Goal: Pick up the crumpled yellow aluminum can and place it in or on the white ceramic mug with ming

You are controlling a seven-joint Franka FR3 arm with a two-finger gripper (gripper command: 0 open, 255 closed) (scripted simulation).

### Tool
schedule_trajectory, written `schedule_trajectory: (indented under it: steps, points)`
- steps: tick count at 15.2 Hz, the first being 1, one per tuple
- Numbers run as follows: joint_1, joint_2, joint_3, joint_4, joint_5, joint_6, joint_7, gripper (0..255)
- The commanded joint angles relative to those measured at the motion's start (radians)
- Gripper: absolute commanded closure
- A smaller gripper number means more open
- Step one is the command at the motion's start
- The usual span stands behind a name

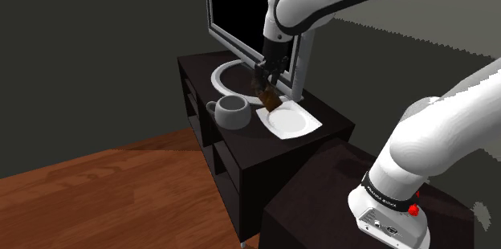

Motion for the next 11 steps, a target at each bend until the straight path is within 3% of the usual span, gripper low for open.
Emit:
schedule_trajectory:
  steps: [1,2,11]
  points:
    - [0.0,-0.012,-0.001,0.017,0.0,-0.03,0.001,255]
    - [0.0,-0.013,-0.001,0.019,0.0,-0.033,0.001,255]
    - [-0.013,0.342,0.021,0.412,-0.044,-0.071,0.039,255]
